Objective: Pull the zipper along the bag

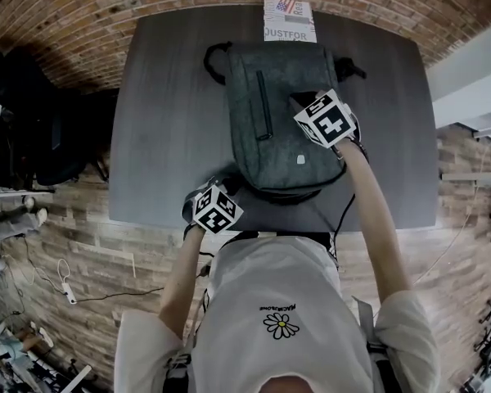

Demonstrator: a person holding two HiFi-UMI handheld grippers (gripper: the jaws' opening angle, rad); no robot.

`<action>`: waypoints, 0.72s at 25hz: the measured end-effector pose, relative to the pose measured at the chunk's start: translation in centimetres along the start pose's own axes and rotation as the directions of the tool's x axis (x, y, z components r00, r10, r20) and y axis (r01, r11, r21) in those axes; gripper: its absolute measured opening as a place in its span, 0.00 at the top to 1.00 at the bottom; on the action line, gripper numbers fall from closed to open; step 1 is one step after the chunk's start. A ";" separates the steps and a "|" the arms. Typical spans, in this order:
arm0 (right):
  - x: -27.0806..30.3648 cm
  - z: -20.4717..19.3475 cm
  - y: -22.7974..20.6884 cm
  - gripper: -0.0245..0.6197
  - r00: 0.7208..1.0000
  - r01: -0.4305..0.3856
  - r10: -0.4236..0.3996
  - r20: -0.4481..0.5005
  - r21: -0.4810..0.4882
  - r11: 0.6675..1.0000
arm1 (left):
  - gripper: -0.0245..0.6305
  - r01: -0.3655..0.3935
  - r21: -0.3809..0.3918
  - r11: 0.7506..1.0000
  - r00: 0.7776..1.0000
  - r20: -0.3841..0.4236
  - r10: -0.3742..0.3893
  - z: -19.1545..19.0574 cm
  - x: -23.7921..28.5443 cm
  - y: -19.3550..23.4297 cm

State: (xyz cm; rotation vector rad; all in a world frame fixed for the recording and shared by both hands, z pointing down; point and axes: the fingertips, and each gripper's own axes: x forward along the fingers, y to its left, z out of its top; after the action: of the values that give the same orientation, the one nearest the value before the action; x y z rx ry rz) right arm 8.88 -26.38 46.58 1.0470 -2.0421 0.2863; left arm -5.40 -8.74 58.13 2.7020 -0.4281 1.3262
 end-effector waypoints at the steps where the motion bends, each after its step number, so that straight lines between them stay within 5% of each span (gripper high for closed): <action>1: -0.1 -0.2 -0.2 0.96 1.000 0.007 -0.007 0.004 0.019 1.000 | 0.95 -0.011 -0.006 1.000 1.000 -0.002 0.011 -0.1 -0.1 0.6; 6: -1.2 -1.7 -1.5 0.96 0.998 0.061 -0.059 -0.023 0.120 0.991 | 0.95 -0.091 -0.026 0.996 0.996 -0.022 0.090 -0.5 0.0 5.2; 12: -2.5 -3.4 -1.1 0.96 0.993 0.117 -0.111 -0.048 0.163 0.980 | 0.95 -0.067 0.084 0.994 0.995 -0.062 0.072 0.2 0.5 8.4; 18: -3.0 -4.0 -1.3 0.96 0.994 0.109 -0.104 -0.036 0.213 0.971 | 0.96 -0.076 0.071 0.995 0.995 -0.056 0.080 0.4 0.2 8.2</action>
State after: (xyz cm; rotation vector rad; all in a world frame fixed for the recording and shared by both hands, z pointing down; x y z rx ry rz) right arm 13.10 -23.40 46.79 1.2741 -1.9566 0.4697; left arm -7.40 -16.72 57.83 2.7187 -0.4962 1.4628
